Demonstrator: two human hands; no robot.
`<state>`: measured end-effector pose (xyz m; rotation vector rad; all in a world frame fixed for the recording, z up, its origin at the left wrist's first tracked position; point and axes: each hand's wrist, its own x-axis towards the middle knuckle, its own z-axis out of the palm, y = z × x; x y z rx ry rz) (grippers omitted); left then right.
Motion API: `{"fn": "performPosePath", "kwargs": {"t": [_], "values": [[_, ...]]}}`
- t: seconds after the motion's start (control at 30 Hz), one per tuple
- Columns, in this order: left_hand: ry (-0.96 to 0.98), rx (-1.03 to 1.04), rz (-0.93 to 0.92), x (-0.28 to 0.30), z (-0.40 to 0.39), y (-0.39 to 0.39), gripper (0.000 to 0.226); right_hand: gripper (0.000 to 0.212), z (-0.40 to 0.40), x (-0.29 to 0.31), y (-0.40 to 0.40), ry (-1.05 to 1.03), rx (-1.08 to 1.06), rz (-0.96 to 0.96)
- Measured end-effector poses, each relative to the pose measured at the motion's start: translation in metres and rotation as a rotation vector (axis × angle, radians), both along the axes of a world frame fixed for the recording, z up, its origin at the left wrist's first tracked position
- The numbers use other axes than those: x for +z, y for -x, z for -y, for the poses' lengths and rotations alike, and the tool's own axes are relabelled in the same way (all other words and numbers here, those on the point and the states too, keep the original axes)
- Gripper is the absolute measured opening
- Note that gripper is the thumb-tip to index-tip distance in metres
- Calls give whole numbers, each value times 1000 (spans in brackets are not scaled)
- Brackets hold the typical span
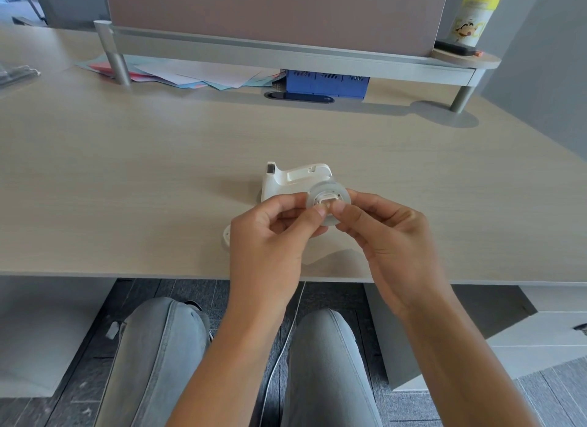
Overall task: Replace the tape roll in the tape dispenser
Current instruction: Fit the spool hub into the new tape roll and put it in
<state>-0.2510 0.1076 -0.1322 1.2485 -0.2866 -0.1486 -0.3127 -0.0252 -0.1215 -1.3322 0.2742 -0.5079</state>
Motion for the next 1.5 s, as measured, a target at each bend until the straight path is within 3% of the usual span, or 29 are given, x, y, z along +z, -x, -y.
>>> {"fn": "performPosePath", "kwargs": {"t": [0.2,0.37,0.53,0.67,0.87,1.07,1.2,1.3,1.5], "values": [[-11,13,0,0,3,4,12,38,2,-4,1,53,-101,-50],[2,-10,42,-2,3,7,13,3,1,-4,1,98,-153,8],[-12,21,96,-4,4,8,19,28,-3,1,1,86,-119,-5],[-104,79,215,-2,3,7,20,17,-2,4,1,146,-83,-4],[-154,130,144,-1,3,-4,18,17,3,5,-7,100,-27,31],[-183,123,160,-2,6,-17,16,14,11,7,-14,268,14,-61],[-307,209,316,-10,8,-23,16,13,23,7,-28,362,-36,-75],[-539,298,538,-18,10,-25,26,12,37,11,-44,481,-141,-84],[-858,227,766,-30,16,-19,48,17,53,21,-78,675,-115,-129]]}}
